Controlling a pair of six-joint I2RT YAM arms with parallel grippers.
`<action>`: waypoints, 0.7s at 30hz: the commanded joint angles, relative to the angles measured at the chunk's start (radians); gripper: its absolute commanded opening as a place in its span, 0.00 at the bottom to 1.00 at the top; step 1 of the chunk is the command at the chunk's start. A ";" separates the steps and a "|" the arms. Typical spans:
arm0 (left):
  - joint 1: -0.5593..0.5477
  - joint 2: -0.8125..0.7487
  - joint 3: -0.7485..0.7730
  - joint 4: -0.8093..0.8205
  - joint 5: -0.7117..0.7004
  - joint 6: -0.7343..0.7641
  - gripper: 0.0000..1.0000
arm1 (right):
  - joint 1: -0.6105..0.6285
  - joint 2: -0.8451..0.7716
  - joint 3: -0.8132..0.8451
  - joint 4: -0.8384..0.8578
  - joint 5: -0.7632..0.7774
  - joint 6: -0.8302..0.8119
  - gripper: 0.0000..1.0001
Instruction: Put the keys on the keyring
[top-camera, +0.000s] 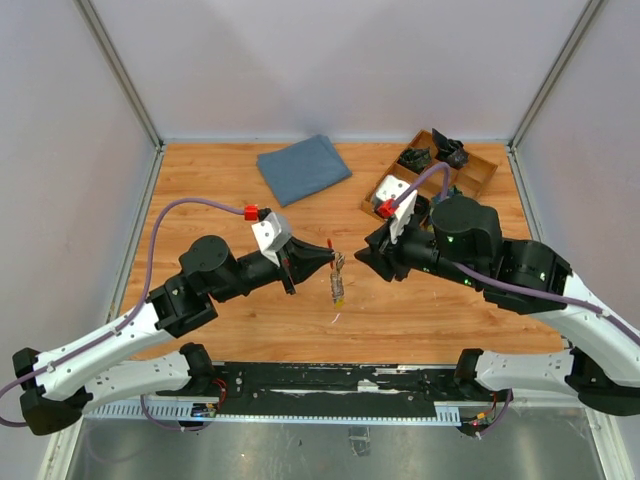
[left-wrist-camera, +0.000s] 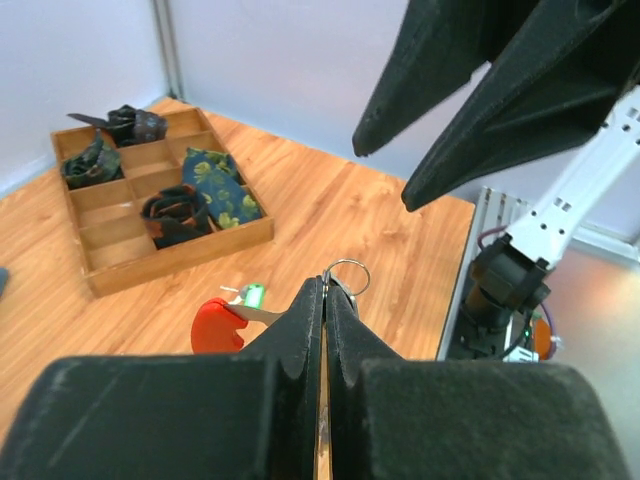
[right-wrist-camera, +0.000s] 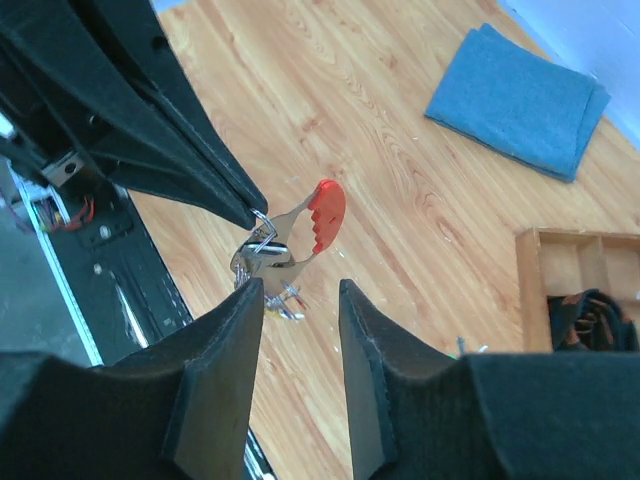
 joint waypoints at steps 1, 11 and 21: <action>-0.007 -0.024 -0.004 0.079 -0.130 -0.040 0.01 | 0.006 -0.071 -0.125 0.272 0.125 0.252 0.38; -0.008 -0.020 -0.004 0.069 -0.199 -0.058 0.01 | 0.001 -0.102 -0.251 0.408 0.160 0.532 0.38; -0.008 -0.019 0.008 0.060 -0.190 -0.049 0.01 | -0.003 -0.039 -0.242 0.366 0.152 0.556 0.35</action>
